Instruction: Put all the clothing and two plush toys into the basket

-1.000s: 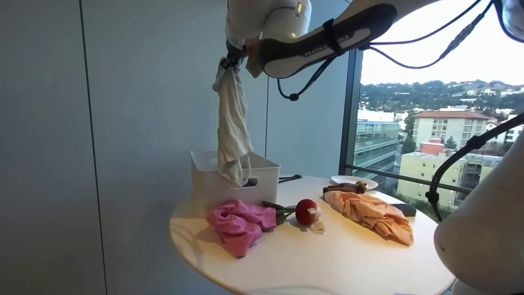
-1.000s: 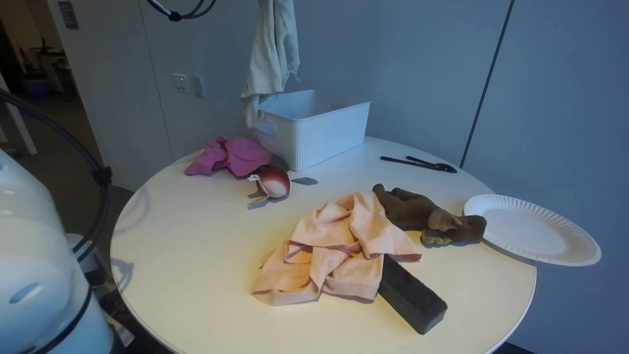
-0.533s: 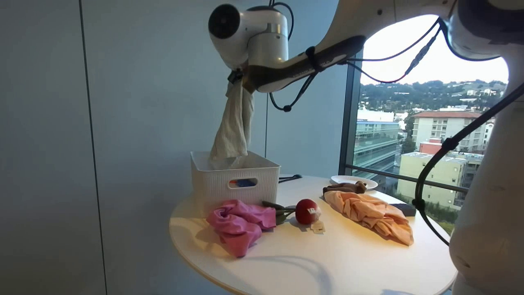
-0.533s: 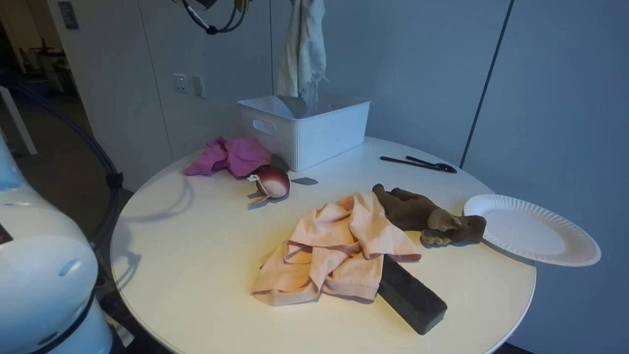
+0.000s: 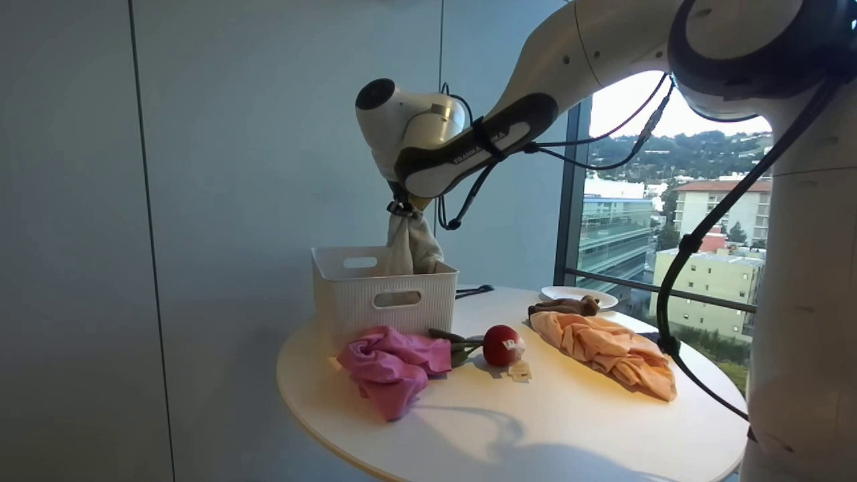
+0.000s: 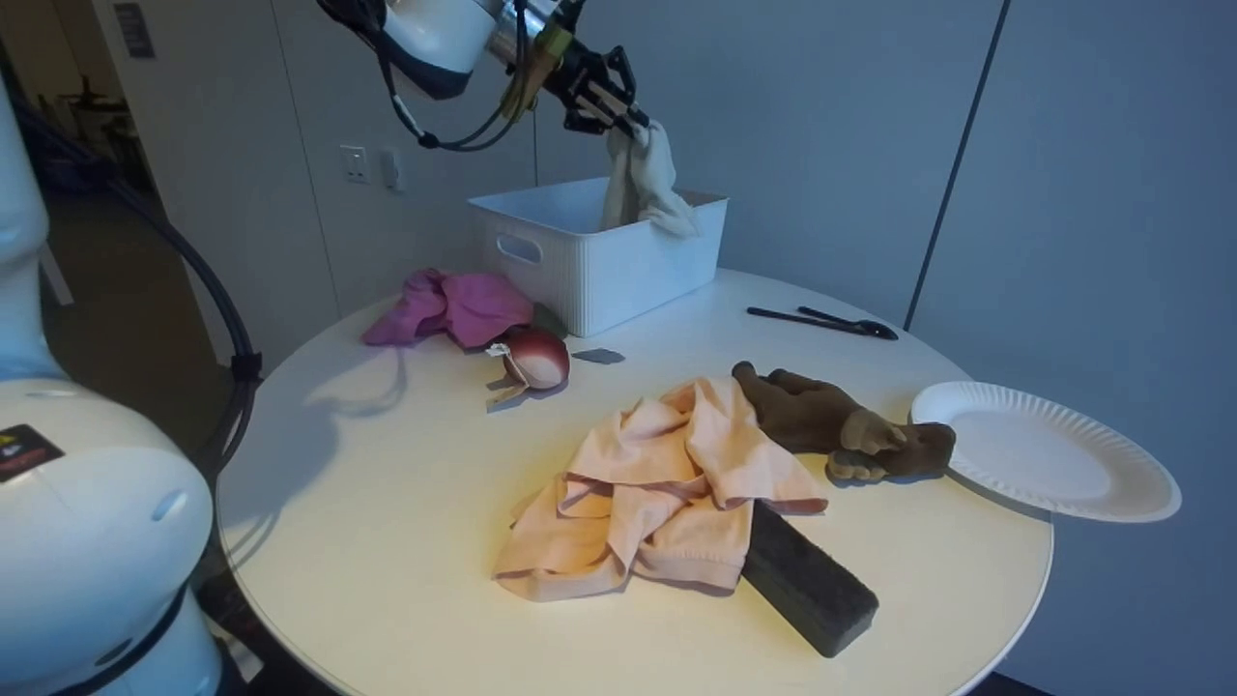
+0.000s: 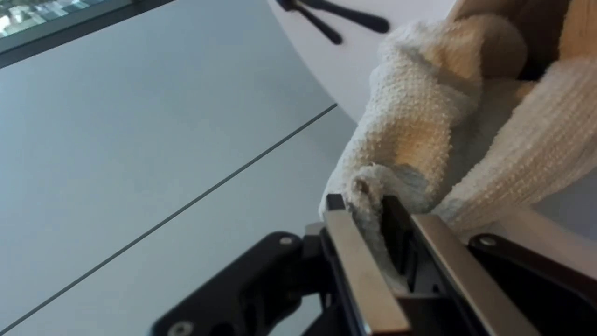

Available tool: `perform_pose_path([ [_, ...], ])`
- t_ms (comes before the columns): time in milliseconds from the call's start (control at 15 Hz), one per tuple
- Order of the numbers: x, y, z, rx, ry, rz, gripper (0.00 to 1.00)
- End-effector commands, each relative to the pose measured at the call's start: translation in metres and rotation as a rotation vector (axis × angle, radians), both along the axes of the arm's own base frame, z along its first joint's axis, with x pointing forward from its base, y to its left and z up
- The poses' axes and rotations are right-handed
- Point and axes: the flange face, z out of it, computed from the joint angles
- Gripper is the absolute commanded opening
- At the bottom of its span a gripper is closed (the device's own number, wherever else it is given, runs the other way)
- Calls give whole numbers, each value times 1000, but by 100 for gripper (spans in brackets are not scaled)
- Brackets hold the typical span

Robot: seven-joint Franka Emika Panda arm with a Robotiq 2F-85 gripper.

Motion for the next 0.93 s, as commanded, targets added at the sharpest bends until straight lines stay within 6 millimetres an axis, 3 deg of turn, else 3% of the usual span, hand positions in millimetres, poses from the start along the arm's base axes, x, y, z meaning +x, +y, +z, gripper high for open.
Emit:
perform_pose_path([
  [0,-48,8,30,90,180,68,58],
  [333,-124,5,94,214,384,180,96],
  [467,-161,-14,107,265,504,169,100],
  [600,-184,-41,91,305,635,130,100],
  [867,-208,-79,18,355,872,106,100],
])
